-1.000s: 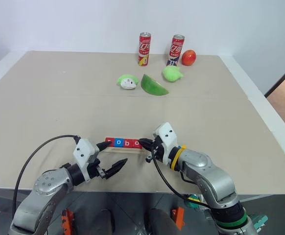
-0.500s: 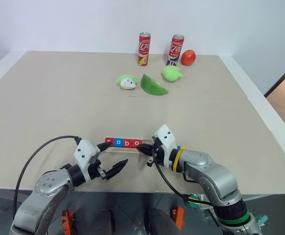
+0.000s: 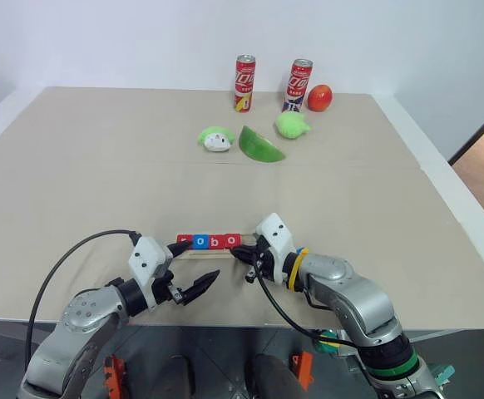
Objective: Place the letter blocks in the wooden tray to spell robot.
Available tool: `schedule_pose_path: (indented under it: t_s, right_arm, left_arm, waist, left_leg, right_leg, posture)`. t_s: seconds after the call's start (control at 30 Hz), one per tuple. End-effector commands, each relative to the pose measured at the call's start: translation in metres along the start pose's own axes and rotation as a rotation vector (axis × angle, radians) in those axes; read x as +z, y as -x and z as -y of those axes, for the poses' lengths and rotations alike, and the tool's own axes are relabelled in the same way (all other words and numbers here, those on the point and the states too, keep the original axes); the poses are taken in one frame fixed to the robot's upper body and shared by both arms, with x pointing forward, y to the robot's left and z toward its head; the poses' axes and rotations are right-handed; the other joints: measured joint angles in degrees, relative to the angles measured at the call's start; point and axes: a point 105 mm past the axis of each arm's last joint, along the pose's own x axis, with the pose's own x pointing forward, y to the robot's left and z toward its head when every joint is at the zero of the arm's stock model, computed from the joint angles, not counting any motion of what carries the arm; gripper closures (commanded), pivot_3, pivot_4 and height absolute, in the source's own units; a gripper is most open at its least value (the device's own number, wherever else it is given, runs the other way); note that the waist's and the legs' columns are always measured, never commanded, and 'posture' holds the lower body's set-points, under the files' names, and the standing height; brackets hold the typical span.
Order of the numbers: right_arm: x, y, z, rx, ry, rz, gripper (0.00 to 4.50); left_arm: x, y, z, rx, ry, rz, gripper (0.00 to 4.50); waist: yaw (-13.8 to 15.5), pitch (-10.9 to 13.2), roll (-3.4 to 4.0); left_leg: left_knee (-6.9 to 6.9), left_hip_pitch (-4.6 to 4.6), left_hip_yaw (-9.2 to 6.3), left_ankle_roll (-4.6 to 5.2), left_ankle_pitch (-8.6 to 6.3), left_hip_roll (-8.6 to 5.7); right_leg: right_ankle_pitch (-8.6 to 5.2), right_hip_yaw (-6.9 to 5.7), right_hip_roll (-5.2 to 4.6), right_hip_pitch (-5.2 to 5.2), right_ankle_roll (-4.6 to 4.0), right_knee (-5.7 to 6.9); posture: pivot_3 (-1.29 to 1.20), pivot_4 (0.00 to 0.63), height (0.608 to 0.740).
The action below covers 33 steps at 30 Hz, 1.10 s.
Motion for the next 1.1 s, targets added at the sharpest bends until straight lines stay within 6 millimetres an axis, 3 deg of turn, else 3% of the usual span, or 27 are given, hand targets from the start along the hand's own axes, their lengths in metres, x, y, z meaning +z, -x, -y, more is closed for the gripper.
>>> schedule_pose_path:
  t_s: [0.03, 0.13, 0.17, 0.23, 0.33, 0.5, 0.57, 0.73, 1.1]
  right_arm:
    - [0.034, 0.011, 0.007, -0.014, 0.057, 0.096, 4.47]
    - [0.047, 0.022, 0.01, 0.001, 0.071, 0.119, 4.47]
    - [0.051, 0.027, 0.012, 0.005, 0.071, 0.127, 3.97]
    - [0.055, 0.036, 0.016, 0.019, 0.064, 0.139, 3.46]
    - [0.048, 0.056, 0.036, -0.005, 0.037, 0.118, 2.43]
    - [0.014, 0.092, 0.052, 0.069, 0.052, -0.033, 0.55]
    - [0.003, 0.1, 0.055, 0.087, 0.068, -0.086, 0.01]
    - [-0.011, 0.11, 0.051, 0.143, 0.031, -0.14, 0.01]
    - [-0.014, 0.108, 0.062, 0.091, 0.111, -0.113, 0.01]
  left_arm:
    - [0.011, 0.0, 0.005, -0.023, -0.037, 0.033, 0.0]
    - [0.011, -0.001, 0.006, -0.038, -0.044, 0.032, 0.0]
    - [0.012, -0.001, 0.007, -0.052, -0.047, 0.032, 0.0]
    - [0.013, -0.002, 0.01, -0.085, -0.052, 0.031, 0.0]
    - [0.014, -0.001, 0.023, -0.193, -0.055, 0.011, 0.0]
    - [0.011, 0.004, 0.036, -0.341, -0.061, -0.046, 0.0]
    - [0.011, 0.005, 0.037, -0.369, -0.07, -0.059, 0.0]
    - [0.011, 0.006, 0.039, -0.463, -0.095, -0.087, 0.0]
    - [0.013, -0.003, 0.029, -0.401, -0.141, -0.043, 0.0]
  waist:
    - [0.01, 0.0, 0.0]
    - [0.02, 0.0, 0.0]
    - [0.02, 0.0, 0.0]
    - [0.05, 0.01, -0.01]
    - [0.08, 0.01, -0.01]
    - [0.1, 0.03, -0.03]
    - [0.11, 0.04, -0.01]
    - [-0.04, 0.05, -0.02]
    - [0.06, 0.07, -0.03]
  left_leg:
    - [0.0, 0.0, 0.01, 0.0, 0.0, -0.01]
    - [0.0, -0.02, 0.0, 0.0, 0.0, -0.02]
    - [-0.01, -0.02, 0.0, 0.0, 0.0, -0.03]
    - [-0.02, -0.04, -0.01, -0.01, -0.01, -0.03]
    - [-0.01, -0.04, -0.02, 0.0, -0.01, -0.04]
    - [-0.04, -0.04, 0.0, 0.03, -0.03, -0.08]
    - [-0.07, -0.03, 0.0, 0.04, -0.03, -0.08]
    - [-0.07, 0.08, 0.02, 0.05, -0.04, 0.0]
    - [-0.05, 0.04, 0.03, 0.05, -0.04, -0.12]
  right_leg:
    - [0.0, 0.0, -0.01, 0.0, 0.0, 0.0]
    - [-0.01, 0.0, -0.02, 0.01, 0.02, -0.01]
    - [-0.02, 0.0, -0.03, 0.0, 0.03, -0.01]
    - [-0.04, -0.02, -0.02, 0.0, 0.03, -0.01]
    - [-0.04, -0.03, -0.02, 0.0, 0.02, -0.01]
    - [-0.08, -0.02, -0.06, 0.02, 0.03, -0.07]
    - [-0.09, -0.02, -0.05, 0.01, 0.01, -0.06]
    - [-0.06, -0.01, 0.04, 0.04, -0.04, -0.04]
    - [-0.08, 0.03, -0.06, 0.06, 0.07, -0.04]
  posture:
    - [0.0, 0.15, 0.74]
    - [0.0, 0.15, 0.74]
    - [0.0, 0.15, 0.74]
    - [0.0, 0.15, 0.74]
    - [0.0, 0.15, 0.74]
    - [0.0, 0.15, 0.74]
    - [0.0, 0.15, 0.74]
    - [0.0, 0.15, 0.74]
    - [0.0, 0.15, 0.74]
